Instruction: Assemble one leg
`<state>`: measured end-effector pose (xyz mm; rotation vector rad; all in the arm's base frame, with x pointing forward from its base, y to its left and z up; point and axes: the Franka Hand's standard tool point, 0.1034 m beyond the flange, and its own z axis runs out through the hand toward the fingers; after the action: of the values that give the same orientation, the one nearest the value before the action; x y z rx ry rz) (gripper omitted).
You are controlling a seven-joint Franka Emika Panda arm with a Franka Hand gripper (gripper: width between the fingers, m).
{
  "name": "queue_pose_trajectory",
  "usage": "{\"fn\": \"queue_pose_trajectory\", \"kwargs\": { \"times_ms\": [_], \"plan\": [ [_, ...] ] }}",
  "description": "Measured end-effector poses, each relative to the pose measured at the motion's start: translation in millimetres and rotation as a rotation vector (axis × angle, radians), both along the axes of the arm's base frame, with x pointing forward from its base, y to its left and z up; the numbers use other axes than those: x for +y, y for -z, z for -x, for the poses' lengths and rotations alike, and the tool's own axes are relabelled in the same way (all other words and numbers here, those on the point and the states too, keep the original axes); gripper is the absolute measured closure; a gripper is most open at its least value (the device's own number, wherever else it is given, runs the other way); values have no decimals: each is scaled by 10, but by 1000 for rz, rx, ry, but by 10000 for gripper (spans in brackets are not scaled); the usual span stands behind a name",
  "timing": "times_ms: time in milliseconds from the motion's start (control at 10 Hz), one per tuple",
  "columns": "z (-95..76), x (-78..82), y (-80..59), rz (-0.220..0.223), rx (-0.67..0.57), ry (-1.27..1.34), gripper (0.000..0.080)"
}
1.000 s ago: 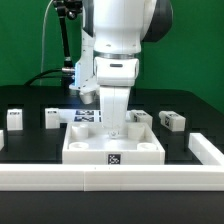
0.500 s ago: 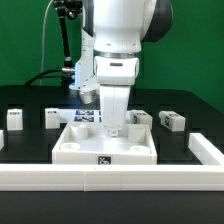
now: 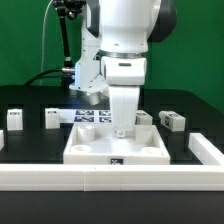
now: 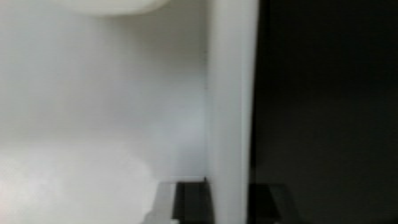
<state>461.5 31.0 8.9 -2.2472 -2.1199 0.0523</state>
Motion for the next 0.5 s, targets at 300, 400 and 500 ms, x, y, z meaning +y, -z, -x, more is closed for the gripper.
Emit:
{"fn": "queue_pose_trajectory", "kwargs": {
  "times_ms": [300,400,500],
  "plan": [
    [-193,382,7,-16,-20,-13,738],
    [-256,480,10,-19,-26,-3,738],
    [-267,494,13,-18,-25,-2,738]
  ]
}}
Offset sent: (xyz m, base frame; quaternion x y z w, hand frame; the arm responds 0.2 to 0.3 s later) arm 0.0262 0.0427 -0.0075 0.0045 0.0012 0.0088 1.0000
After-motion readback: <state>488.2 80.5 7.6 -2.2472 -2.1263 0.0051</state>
